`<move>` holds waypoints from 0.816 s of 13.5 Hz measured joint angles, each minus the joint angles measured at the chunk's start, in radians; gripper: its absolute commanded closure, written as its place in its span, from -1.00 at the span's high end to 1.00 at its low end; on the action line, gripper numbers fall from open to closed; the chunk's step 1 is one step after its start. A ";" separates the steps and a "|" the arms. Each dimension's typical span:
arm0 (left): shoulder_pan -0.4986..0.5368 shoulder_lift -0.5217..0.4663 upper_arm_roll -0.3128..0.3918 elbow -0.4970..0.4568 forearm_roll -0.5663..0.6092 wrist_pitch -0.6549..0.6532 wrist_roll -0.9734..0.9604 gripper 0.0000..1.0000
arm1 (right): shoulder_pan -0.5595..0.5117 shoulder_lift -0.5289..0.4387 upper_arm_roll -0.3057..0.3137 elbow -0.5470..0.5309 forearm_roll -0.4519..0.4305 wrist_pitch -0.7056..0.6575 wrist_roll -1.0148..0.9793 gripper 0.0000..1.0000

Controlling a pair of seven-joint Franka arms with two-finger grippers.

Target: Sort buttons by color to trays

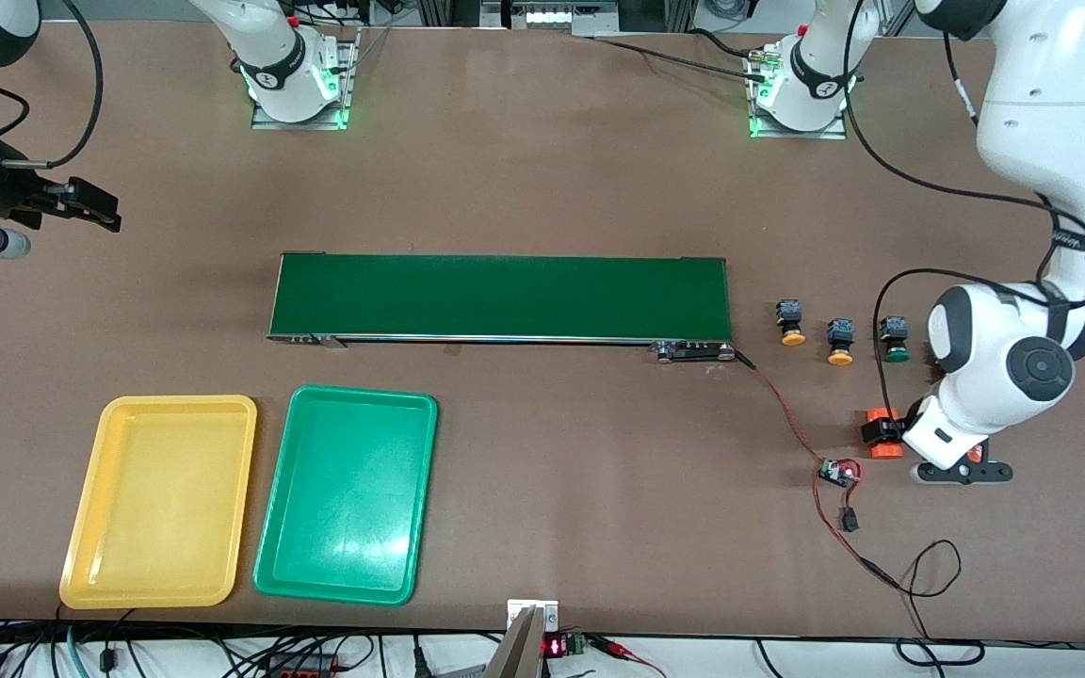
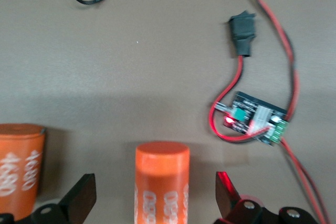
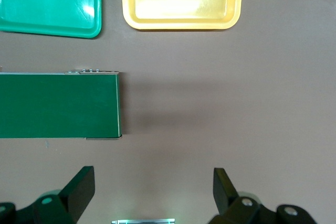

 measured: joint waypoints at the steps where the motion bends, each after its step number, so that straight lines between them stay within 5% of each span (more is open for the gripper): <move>1: 0.003 0.014 0.000 -0.021 0.000 0.044 0.001 0.15 | 0.000 0.000 0.000 0.000 0.000 0.000 0.000 1.00; 4: 0.004 0.021 -0.003 -0.051 0.000 0.069 0.001 -0.54 | 0.000 0.000 0.000 0.000 0.000 0.001 0.000 1.00; 7: 0.004 -0.007 -0.020 -0.045 0.000 -0.015 0.002 -0.65 | 0.001 0.000 0.000 0.000 0.000 0.001 0.000 1.00; 11: 0.000 -0.142 -0.131 -0.027 0.003 -0.282 0.084 -0.63 | 0.001 0.000 0.000 0.000 0.000 0.001 0.000 1.00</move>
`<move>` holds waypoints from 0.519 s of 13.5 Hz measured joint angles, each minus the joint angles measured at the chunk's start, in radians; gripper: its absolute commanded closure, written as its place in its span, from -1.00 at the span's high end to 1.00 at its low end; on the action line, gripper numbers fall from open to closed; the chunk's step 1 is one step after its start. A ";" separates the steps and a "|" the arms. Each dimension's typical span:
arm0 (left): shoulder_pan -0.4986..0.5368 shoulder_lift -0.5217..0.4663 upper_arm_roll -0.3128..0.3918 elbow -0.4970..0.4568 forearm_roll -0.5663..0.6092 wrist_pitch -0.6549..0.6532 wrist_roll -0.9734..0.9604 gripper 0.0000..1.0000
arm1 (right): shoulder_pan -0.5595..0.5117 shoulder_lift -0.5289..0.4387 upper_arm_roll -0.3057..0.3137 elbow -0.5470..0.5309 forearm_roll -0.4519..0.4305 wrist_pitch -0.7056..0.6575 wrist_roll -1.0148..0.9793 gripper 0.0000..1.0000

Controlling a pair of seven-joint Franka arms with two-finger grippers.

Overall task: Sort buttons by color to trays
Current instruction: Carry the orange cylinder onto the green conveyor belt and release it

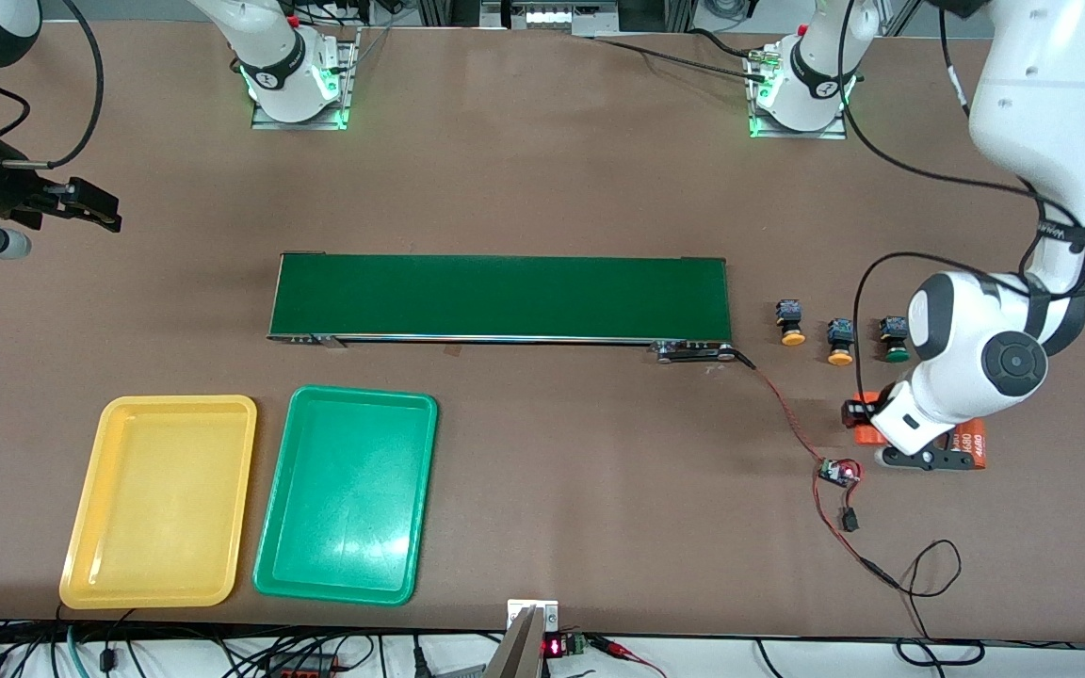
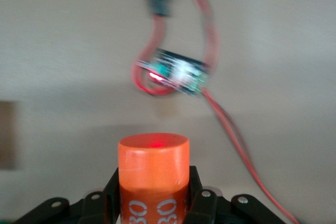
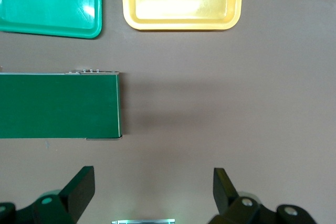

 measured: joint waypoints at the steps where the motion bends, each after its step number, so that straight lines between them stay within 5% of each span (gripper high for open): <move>1: -0.001 -0.035 -0.035 0.000 0.000 -0.069 0.089 -0.61 | 0.000 0.000 0.000 0.000 0.000 0.000 0.000 1.00; 7: -0.004 -0.076 -0.214 -0.026 0.000 -0.223 0.744 -0.57 | 0.000 0.000 0.000 0.000 0.000 0.000 0.000 1.00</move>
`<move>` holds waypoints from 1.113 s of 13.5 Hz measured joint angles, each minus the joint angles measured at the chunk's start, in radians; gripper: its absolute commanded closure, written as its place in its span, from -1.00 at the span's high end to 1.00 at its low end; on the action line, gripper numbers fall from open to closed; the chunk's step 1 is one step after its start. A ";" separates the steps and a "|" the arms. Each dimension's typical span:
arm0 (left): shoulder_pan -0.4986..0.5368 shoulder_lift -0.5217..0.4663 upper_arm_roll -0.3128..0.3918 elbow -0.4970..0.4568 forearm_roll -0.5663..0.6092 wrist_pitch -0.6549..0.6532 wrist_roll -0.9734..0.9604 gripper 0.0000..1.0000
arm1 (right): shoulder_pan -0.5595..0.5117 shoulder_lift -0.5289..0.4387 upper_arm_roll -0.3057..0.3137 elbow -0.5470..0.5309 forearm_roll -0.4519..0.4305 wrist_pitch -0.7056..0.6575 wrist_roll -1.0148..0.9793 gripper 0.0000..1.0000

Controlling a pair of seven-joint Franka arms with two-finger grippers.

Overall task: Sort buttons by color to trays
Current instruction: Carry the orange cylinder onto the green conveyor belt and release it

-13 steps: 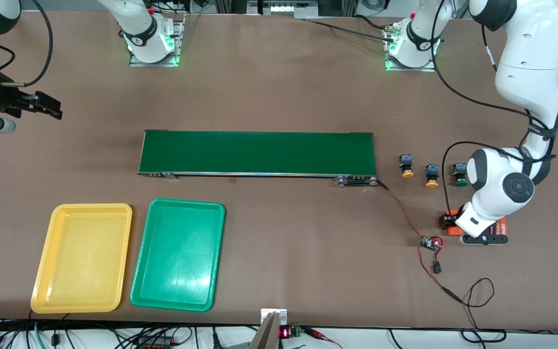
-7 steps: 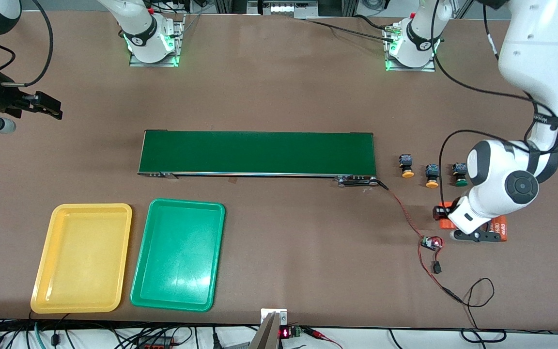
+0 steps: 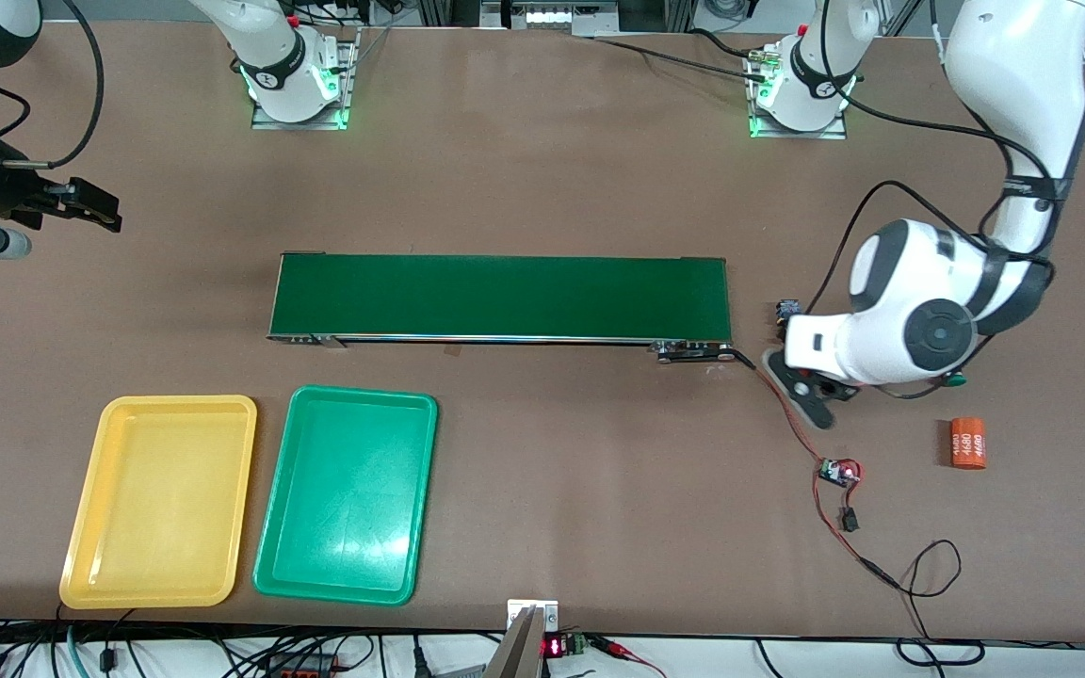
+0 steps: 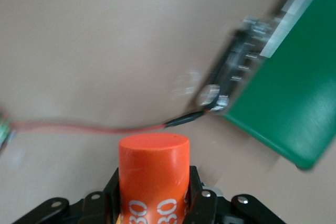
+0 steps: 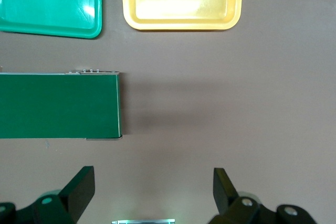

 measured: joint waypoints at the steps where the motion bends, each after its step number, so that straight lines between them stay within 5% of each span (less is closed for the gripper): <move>1: 0.000 0.000 -0.032 -0.006 0.000 0.000 0.073 -0.57 | 0.000 0.000 0.000 0.000 0.000 0.000 0.000 1.00; 6: -0.011 -0.011 -0.211 -0.075 0.032 0.002 0.178 -0.58 | 0.000 0.000 0.000 0.000 0.000 0.000 0.000 1.00; 9: -0.012 -0.020 -0.240 -0.163 0.082 0.100 0.217 -0.54 | 0.000 0.001 0.000 0.000 0.000 0.000 0.000 1.00; 10: -0.010 -0.020 -0.240 -0.208 0.086 0.166 0.224 -0.40 | 0.000 0.001 0.000 0.000 0.000 0.000 0.000 1.00; 11: -0.006 -0.020 -0.240 -0.253 0.087 0.225 0.228 0.65 | 0.000 0.001 0.000 -0.001 0.000 0.000 0.000 1.00; 12: -0.002 -0.020 -0.240 -0.282 0.088 0.258 0.230 1.00 | 0.000 0.001 0.000 -0.001 0.000 0.000 0.000 1.00; 15: 0.003 -0.036 -0.240 -0.294 0.088 0.271 0.230 1.00 | 0.002 0.002 0.000 -0.001 0.000 0.000 0.000 1.00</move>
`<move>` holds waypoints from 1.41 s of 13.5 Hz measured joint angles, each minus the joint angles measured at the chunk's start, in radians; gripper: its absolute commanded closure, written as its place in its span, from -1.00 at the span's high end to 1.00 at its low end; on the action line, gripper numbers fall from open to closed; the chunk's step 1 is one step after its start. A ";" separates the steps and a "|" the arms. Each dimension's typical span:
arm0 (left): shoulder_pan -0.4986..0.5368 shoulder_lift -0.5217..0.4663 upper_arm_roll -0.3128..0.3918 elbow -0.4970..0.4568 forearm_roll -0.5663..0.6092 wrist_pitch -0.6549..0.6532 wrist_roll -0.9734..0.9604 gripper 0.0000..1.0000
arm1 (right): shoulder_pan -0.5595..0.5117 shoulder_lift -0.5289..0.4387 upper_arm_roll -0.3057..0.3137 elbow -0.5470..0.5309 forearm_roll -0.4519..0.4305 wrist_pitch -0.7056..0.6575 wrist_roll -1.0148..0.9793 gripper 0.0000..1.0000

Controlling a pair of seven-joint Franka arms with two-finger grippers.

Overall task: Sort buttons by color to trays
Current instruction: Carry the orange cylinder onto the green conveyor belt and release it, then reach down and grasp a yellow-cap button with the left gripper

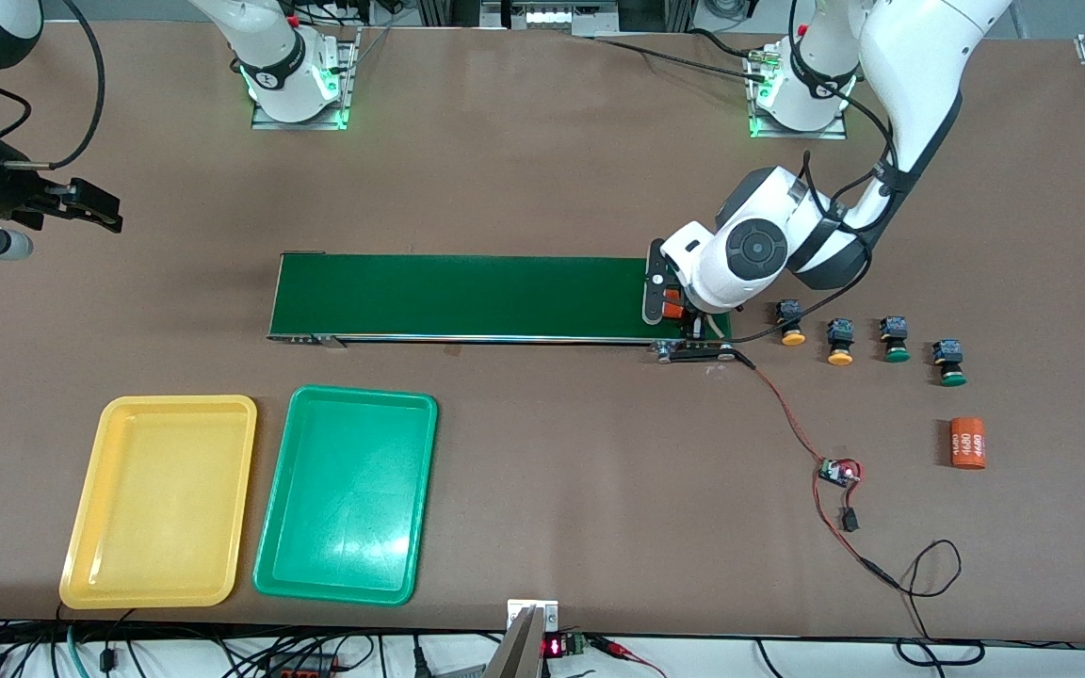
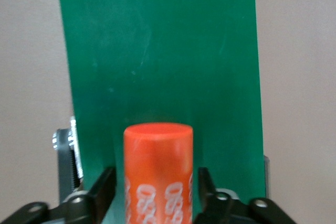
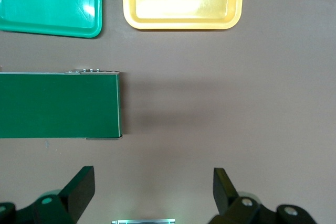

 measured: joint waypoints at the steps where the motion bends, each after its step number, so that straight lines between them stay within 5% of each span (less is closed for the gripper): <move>1: 0.001 -0.016 0.000 0.000 0.000 -0.005 0.000 1.00 | 0.005 0.002 0.000 0.000 0.000 0.000 0.000 1.00; 4: 0.006 -0.086 0.000 0.009 0.000 -0.080 -0.024 1.00 | 0.014 0.007 0.000 0.000 0.000 0.002 0.001 1.00; 8: 0.032 -0.175 0.007 0.062 0.000 -0.251 -0.312 1.00 | 0.014 0.007 0.000 0.000 0.000 0.003 0.001 1.00; 15: 0.284 -0.095 0.055 0.237 0.000 -0.303 -0.601 1.00 | 0.015 0.008 0.000 0.000 0.000 0.009 0.001 1.00; 19: 0.299 -0.079 0.068 0.263 0.000 -0.360 -0.916 1.00 | 0.015 0.008 0.000 0.000 0.000 0.011 0.001 1.00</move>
